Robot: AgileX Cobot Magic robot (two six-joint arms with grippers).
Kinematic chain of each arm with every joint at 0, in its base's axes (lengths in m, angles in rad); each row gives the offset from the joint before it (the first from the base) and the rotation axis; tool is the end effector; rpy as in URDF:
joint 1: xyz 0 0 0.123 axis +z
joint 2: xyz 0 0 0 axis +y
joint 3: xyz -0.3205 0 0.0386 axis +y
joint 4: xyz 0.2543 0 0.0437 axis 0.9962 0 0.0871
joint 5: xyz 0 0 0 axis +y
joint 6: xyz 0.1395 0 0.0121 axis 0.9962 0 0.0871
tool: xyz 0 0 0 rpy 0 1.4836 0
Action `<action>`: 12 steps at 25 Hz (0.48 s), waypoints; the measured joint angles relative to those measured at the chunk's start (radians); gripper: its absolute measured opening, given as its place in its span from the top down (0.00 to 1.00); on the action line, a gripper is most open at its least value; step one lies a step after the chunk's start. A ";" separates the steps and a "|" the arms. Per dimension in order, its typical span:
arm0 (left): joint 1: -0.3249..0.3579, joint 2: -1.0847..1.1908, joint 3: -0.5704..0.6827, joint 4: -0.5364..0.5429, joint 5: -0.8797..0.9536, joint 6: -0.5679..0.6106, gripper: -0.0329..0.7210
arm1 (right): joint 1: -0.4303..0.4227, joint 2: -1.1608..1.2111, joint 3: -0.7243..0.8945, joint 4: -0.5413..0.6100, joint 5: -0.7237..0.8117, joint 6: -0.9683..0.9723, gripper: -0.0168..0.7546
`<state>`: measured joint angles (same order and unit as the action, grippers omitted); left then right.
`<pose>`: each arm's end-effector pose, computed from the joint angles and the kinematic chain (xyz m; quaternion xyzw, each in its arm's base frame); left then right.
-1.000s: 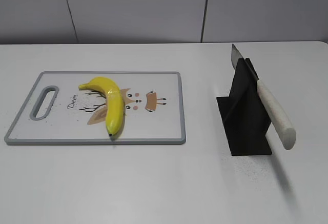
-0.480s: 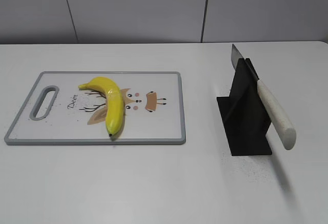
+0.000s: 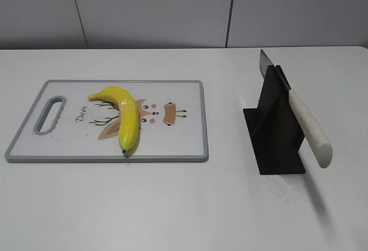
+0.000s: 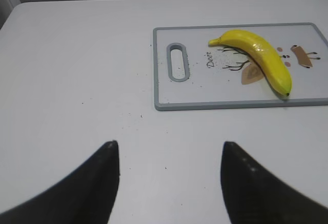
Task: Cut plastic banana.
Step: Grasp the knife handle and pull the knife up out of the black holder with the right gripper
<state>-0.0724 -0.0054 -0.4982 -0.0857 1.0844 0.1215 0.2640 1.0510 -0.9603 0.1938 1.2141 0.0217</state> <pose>0.0032 -0.0109 0.2548 0.0852 0.8534 -0.0302 0.5134 0.1670 0.0713 0.3119 -0.1012 0.9747 0.1191 0.1595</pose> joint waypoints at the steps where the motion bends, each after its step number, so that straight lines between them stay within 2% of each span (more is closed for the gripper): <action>1: 0.000 0.000 0.000 0.000 0.000 0.000 0.18 | 0.024 0.037 -0.014 0.000 -0.001 0.000 0.24; 4: 0.000 0.000 0.000 0.000 0.000 0.000 0.18 | 0.057 0.139 -0.055 0.003 -0.001 0.014 0.24; 12: 0.000 0.000 0.000 0.000 0.000 0.000 0.18 | 0.064 0.384 -0.166 0.002 -0.002 0.066 0.25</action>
<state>-0.0724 -0.0054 -0.4982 -0.0857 1.0844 0.1215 0.3282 1.4353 -1.1266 0.1954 1.2122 0.0875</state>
